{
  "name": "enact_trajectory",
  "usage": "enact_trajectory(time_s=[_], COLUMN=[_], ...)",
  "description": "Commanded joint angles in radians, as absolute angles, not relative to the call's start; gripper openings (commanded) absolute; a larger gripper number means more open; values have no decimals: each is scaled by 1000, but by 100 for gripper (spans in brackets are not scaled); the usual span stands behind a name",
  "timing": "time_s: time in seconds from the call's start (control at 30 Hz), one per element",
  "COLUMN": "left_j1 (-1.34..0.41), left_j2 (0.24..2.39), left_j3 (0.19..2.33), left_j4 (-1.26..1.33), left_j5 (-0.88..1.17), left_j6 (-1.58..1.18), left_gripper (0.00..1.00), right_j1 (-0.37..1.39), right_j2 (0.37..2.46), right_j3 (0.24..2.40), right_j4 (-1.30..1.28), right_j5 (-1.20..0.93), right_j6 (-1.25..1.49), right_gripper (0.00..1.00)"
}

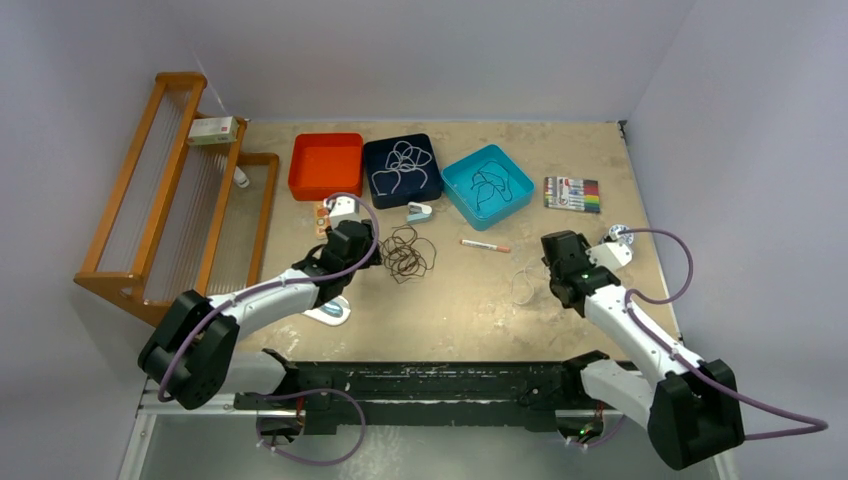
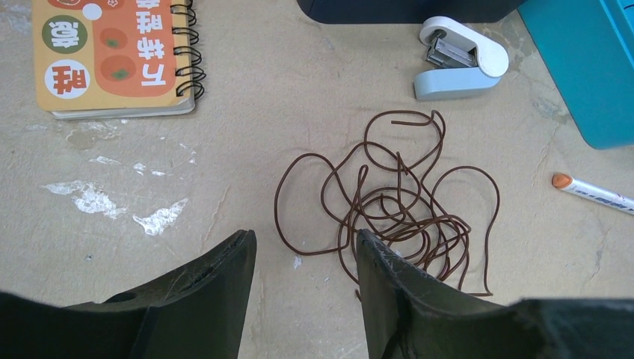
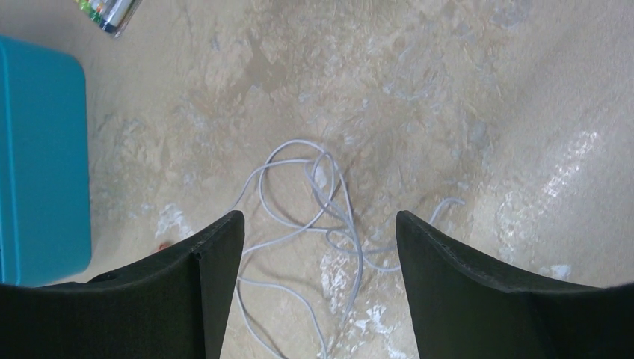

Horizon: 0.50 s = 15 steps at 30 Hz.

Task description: Untangle the cables

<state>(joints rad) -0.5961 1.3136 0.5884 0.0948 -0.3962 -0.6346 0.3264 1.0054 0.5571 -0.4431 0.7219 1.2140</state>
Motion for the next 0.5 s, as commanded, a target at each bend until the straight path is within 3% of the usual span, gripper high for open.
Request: enact_trajectory(time_s=[0.0,0.47], left_j1=[-594,-594], left_j2=[1323,1324], left_j3=[641,643], left_j4=[124,122], left_j5=[-414,-418], left_j6=[-621,-621], left_gripper=[51,51], right_j1=[266,172], right_j2=[1039,1112], right_j3=[587,568], right_j4=[-365,-270], right_j5=[706,536], right_j6=[1120,1081], right_gripper=[76,73])
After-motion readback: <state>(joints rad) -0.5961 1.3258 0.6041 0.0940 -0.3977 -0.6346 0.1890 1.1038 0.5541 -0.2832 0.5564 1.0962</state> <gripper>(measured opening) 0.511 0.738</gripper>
